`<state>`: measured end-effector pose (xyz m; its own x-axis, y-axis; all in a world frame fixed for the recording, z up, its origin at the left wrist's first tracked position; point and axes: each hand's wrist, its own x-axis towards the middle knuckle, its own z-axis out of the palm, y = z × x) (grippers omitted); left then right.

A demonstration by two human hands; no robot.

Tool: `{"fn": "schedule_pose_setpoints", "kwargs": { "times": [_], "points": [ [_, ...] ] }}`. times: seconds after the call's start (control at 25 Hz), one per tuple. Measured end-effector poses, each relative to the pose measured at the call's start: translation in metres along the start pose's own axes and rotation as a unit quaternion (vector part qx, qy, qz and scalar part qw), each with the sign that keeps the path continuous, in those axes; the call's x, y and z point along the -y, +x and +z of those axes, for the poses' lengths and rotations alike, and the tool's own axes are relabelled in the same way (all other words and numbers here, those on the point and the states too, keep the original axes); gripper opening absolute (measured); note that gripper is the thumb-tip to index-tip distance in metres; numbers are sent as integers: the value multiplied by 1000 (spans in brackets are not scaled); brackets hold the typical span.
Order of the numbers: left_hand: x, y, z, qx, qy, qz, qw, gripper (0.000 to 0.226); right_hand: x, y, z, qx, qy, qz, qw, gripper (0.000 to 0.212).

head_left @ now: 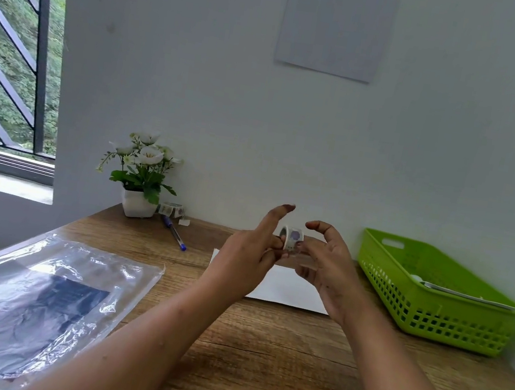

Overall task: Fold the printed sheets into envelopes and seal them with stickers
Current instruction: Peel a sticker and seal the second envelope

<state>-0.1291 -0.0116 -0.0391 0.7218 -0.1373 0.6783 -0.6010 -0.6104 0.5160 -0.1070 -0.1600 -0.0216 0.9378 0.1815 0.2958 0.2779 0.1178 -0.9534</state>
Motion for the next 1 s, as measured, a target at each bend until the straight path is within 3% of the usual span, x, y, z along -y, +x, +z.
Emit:
{"fn": "schedule_pose_setpoints", "kwargs": {
  "times": [0.4, 0.56, 0.64, 0.72, 0.8, 0.88, 1.0],
  "points": [
    [4, 4, 3, 16, 157, 76, 985, 65, 2, 0, 1, -39, 0, 4, 999, 18],
    [7, 0, 3, 3, 288, 241, 927, 83, 5, -2, 1, -43, 55, 35, 997, 19],
    [13, 1, 1, 1, 306, 268, 913, 88, 7, -3, 1, -34, 77, 37, 996, 22],
    [10, 1, -1, 4, 234, 200, 952, 88, 9, -4, 1, -13, 79, 28, 996, 27],
    [3, -3, 0, 2, 75, 90, 993, 82, 12, -6, 1, 13, 88, 15, 996, 31],
    [-4, -3, 2, -33, -37, 43, 998, 80, 14, -7, 1, 30, 98, 4, 995, 30],
    [-4, -1, 7, -69, -91, 8, 993, 82, 14, -6, 0, 44, 97, 1, 994, 26]
  ]
}}
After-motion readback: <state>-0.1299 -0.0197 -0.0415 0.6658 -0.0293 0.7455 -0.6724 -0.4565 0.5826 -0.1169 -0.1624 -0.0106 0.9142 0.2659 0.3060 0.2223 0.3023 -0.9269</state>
